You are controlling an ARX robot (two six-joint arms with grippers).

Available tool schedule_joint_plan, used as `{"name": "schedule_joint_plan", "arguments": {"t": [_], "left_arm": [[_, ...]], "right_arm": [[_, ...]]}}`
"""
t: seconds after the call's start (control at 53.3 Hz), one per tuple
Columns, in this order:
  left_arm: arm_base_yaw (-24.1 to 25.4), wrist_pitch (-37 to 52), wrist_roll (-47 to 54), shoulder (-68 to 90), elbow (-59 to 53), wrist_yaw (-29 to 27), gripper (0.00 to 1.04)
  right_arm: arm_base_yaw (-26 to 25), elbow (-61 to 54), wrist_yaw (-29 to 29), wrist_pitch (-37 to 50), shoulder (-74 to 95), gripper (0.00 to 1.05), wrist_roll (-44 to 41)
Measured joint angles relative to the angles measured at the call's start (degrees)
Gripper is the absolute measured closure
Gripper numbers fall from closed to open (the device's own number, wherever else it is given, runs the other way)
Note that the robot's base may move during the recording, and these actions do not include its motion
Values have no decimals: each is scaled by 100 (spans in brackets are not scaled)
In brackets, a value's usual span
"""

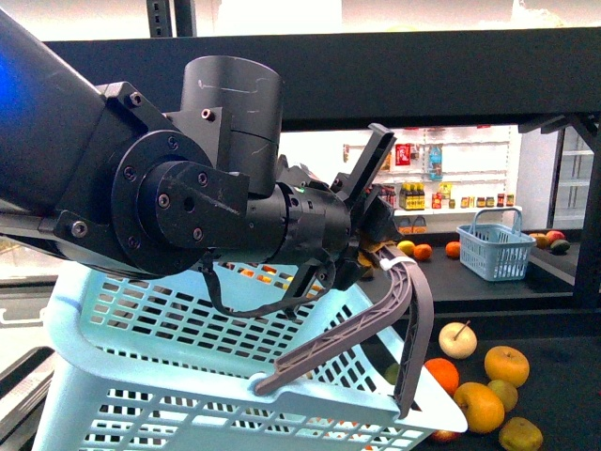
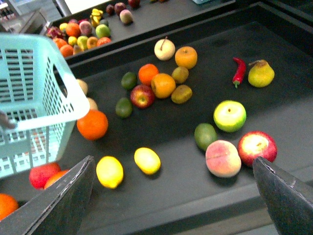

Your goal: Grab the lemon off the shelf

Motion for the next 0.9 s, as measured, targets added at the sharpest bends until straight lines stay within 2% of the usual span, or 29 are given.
{"name": "schedule_joint_plan", "arguments": {"t": [0.056, 0.113, 0.244, 0.375, 0.488, 0.638, 0.901], "left_arm": [[-4, 0, 4, 0, 0, 24, 96], [-4, 0, 13, 0, 0, 20, 96], [2, 0, 9, 0, 0, -13, 96], [-4, 0, 24, 0, 0, 0, 96], [-4, 0, 11, 0, 0, 22, 96], [-4, 0, 4, 0, 0, 0, 96], [-4, 2, 22, 0, 0, 0, 96]], "right_arm": [[-422, 396, -538, 804, 1241, 8, -70], [-612, 890, -1029, 1305, 2544, 8, -184], [-636, 2055, -1510, 1438, 5224, 8, -511], [-448, 2883, -1569, 1211, 7130, 8, -787], [-81, 3845, -1600, 1054, 8647, 8, -1290], [236, 4671, -1547, 992, 9779, 8, -1873], [385, 5718, -1491, 1073, 11003, 8, -2662]]}}
